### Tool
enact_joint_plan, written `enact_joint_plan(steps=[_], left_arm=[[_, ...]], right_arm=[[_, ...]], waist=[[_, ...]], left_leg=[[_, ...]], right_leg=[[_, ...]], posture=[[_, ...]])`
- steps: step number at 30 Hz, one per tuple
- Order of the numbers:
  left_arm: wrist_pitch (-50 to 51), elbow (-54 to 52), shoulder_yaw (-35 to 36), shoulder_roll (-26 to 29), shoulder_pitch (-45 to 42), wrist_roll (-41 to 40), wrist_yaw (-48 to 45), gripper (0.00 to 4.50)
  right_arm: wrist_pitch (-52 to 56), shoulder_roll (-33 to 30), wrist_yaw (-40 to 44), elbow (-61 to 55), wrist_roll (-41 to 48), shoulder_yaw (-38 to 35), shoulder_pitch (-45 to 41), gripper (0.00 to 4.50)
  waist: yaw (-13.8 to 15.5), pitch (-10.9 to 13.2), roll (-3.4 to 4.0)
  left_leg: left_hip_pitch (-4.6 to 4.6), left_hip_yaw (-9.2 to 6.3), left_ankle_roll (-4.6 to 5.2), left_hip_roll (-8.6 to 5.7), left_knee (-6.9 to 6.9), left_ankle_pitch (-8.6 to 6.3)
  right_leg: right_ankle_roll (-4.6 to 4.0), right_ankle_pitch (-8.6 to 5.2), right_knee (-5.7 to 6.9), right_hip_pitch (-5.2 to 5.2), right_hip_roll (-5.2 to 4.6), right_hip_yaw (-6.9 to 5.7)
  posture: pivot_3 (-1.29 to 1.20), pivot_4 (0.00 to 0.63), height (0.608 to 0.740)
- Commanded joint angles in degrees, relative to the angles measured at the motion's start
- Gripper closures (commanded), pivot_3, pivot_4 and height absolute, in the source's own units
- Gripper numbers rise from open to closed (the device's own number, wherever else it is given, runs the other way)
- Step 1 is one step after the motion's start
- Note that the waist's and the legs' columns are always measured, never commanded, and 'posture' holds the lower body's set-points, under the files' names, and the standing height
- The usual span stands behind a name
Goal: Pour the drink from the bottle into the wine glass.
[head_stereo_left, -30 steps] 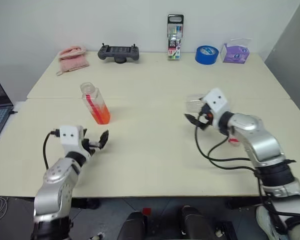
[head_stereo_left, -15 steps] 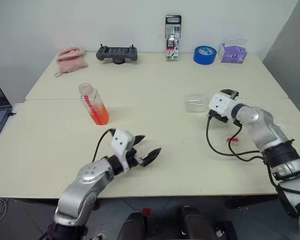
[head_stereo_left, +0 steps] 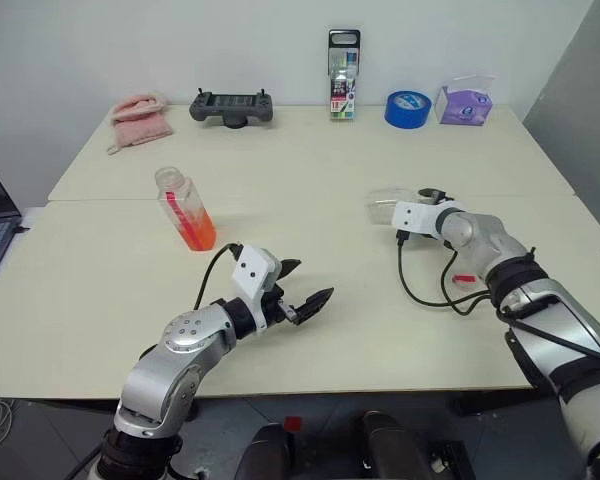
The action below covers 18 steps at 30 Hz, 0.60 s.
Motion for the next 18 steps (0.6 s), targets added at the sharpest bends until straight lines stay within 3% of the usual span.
enact_joint_plan(steps=[1, 6, 11, 14, 18], left_arm=[[-1.02, -1.23, 0.31, 0.12, -1.05, 0.73, 0.63, 0.00], [-1.15, -0.64, 0.81, 0.31, -1.29, 0.82, 0.66, 0.00], [-1.47, -0.68, 2.25, 0.76, -0.69, 0.67, 0.86, 0.00], [-2.41, -2.41, 6.63, 0.39, 1.66, -0.29, 2.60, 0.00], [-4.90, -6.53, 14.74, -3.05, 8.09, -3.05, 6.56, 0.00]], right_arm=[[0.30, 0.59, 2.83, 1.01, -0.53, 0.47, -2.22, 2.74], [0.62, 0.72, 4.36, -0.40, -1.86, 1.41, -1.67, 4.22], [0.66, -1.25, 5.86, -8.89, 0.90, -2.50, -0.81, 4.22], [6.97, -0.28, 9.79, -27.62, 12.36, -13.71, 2.03, 4.22], [19.66, 14.35, 5.04, -43.02, 31.39, -28.89, 7.22, 4.23]], waist=[[-0.03, 0.00, 0.00], [-0.59, -0.01, 0.01], [-0.86, 0.00, 0.01], [-1.24, 0.07, 0.13], [-1.61, 0.06, 0.14]], left_leg=[[0.00, 0.01, 0.00, -0.01, 0.00, 0.00], [0.06, 0.00, 0.00, 0.01, -0.02, 0.00], [0.05, -0.02, 0.00, 0.01, -0.03, 0.00], [-0.07, 0.00, 0.00, 0.07, -0.05, -0.01], [-0.06, -0.13, -0.04, 0.33, -0.09, -0.06]], right_leg=[[0.00, 0.00, 0.00, 0.00, 0.00, 0.00], [0.00, 0.00, 0.03, 0.01, 0.03, -0.01], [0.00, 0.00, 0.05, 0.00, 0.04, -0.01], [0.00, 0.00, 0.10, -0.16, 0.04, 0.03], [-0.02, 0.03, 0.18, -0.25, 0.06, 0.03]], posture=[[0.00, 0.150, 0.740], [0.00, 0.150, 0.740], [0.00, 0.150, 0.740], [0.00, 0.150, 0.740], [0.00, 0.150, 0.740]])
